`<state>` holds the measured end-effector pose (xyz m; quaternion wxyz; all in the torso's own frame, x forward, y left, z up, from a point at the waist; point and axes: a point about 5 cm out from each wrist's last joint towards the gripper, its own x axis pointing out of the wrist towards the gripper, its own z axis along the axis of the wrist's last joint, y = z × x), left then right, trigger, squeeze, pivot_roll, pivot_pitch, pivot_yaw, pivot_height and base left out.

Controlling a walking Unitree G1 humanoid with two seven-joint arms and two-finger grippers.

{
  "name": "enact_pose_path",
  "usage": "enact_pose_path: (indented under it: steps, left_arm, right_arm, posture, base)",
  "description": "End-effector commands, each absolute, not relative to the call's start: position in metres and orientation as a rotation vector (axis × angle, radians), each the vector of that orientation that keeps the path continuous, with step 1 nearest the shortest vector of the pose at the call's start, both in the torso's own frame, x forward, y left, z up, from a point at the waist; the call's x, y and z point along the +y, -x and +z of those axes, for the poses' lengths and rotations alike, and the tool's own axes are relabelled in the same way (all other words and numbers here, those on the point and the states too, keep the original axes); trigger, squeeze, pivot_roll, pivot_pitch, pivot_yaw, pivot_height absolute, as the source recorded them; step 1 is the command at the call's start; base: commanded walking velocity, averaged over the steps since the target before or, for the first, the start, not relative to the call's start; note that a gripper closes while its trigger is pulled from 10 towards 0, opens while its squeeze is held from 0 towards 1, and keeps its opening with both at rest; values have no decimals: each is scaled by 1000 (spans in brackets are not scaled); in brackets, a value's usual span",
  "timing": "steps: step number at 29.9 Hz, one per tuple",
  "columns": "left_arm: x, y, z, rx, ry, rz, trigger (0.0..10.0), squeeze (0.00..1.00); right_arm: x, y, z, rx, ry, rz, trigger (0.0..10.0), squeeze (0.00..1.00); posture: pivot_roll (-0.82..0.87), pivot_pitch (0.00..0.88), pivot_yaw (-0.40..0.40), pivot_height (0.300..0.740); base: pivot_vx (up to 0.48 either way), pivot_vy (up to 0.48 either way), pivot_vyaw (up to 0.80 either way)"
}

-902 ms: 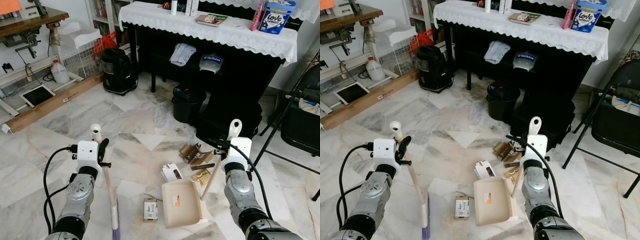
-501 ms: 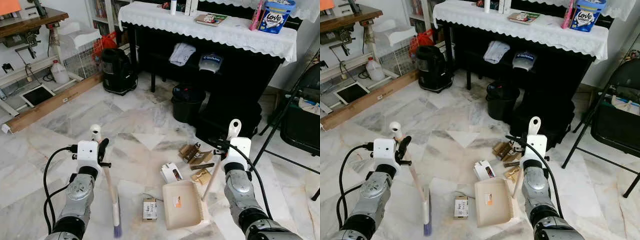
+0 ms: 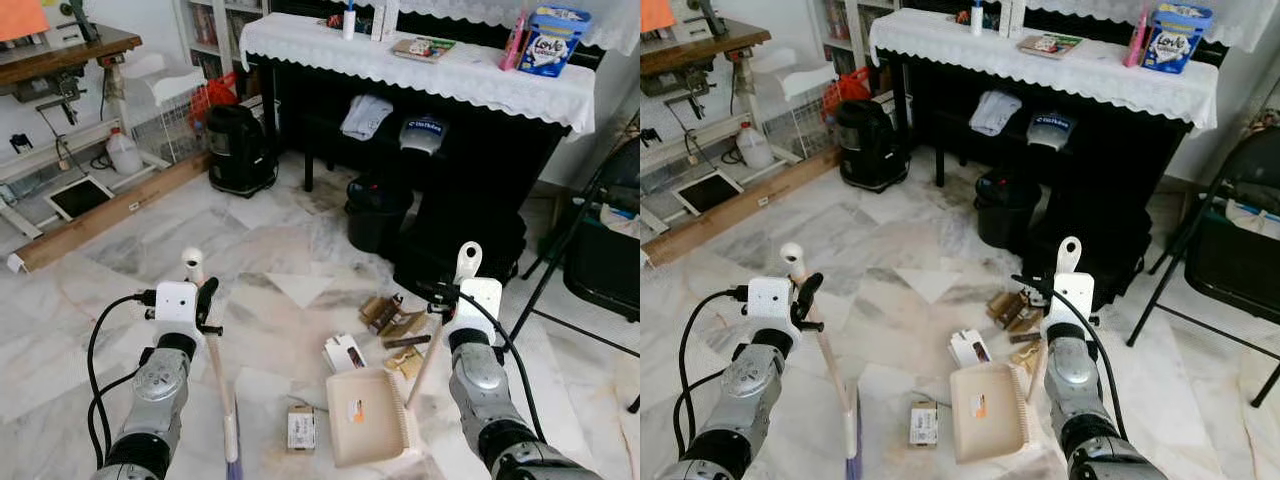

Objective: Sweep floor

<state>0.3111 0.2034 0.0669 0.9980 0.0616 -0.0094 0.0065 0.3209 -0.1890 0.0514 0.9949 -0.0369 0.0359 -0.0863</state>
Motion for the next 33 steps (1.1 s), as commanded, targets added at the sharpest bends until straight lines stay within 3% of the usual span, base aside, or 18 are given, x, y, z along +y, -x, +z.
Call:
enact_pose_path:
  steps: [1,33]
  left_arm:
    - [203,-315,72,-41,-142,12,10000,0]
    - [210,-310,67,-21,-158,47,10000,0]
  right_arm:
    - [-189,-326,58,47,73,-173,10000,0]
    - [-200,-307,35,149,104,-200,10000,0]
  posture:
    - [104,0,-31,740]
    - [91,0,-23,740]
  base:
    - [277,0,0]
    - [8,0,0]
